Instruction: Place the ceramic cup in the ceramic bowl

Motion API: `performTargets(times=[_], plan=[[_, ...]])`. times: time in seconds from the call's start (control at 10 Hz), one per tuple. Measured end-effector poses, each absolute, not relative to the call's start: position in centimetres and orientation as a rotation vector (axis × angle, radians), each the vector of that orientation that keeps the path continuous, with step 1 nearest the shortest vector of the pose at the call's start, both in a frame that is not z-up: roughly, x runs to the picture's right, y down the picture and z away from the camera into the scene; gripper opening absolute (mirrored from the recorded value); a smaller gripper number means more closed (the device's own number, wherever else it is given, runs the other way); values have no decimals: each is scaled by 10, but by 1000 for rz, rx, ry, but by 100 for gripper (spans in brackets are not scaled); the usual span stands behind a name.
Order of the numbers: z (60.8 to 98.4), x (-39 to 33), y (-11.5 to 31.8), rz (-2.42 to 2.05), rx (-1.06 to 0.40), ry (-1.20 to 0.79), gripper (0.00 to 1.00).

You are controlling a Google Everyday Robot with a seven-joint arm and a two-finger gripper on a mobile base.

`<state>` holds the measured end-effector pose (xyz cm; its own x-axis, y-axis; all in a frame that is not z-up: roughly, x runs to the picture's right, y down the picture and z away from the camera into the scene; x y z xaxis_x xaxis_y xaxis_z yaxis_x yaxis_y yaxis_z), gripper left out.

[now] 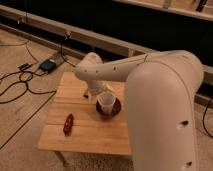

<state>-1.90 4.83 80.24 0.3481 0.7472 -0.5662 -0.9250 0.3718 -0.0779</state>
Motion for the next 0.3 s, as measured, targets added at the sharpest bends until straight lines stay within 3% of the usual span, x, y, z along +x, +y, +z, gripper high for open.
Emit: performTargets(times=[0.3], plan=[[800,-20,46,1136,-436,477,80]])
